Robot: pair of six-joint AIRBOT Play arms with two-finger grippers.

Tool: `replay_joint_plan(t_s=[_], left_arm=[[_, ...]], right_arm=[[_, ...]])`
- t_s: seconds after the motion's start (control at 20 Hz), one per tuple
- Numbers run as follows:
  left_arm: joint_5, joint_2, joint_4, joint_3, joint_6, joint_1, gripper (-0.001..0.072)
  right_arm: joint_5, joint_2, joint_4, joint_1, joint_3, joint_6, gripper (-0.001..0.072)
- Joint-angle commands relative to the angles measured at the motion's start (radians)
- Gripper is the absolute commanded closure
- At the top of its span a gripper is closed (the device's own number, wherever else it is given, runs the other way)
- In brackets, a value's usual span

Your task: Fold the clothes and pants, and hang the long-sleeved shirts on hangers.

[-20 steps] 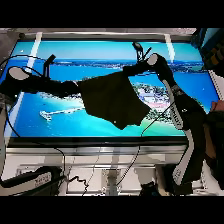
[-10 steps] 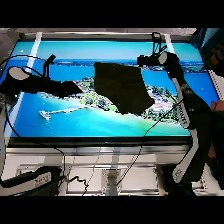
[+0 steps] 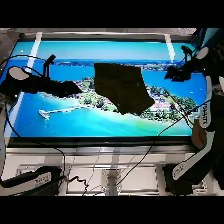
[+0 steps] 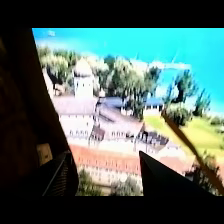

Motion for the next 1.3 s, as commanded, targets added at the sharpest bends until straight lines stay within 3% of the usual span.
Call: replay_joint_plan(t_s=[0.0, 0.5, 0.6, 0.8, 1.05, 1.25], left_arm=[[0.0, 0.0, 0.0, 0.0, 0.0, 0.0, 0.0195], [0.012, 0.0, 0.0, 0.0, 0.0, 0.0, 0.0195], [0.02, 0.0, 0.0, 0.0, 0.0, 0.0, 0.0195], [0.019, 0.0, 0.0, 0.0, 0.0, 0.0, 0.0196], [0.02, 0.0, 0.0, 0.0, 0.0, 0.0, 0.0196], [0.02, 0.0, 0.0, 0.0, 0.004, 0.0, 0.0195]], right_arm=[[0.312, 0.012, 0.198, -0.077, -0.056, 0.0, 0.0206], [0.174, 0.051, 0.186, 0.095, -0.308, 0.036, 0.0172], [0.112, 0.051, 0.132, 0.139, -0.308, 0.104, 0.0074], [0.13, 0.051, -0.089, 0.177, -0.308, 0.233, 0.0075], [0.13, 0.05, -0.103, 0.177, -0.308, 0.351, 0.0092], [0.073, 0.041, -0.047, 0.184, -0.308, 0.364, 0.0097]])
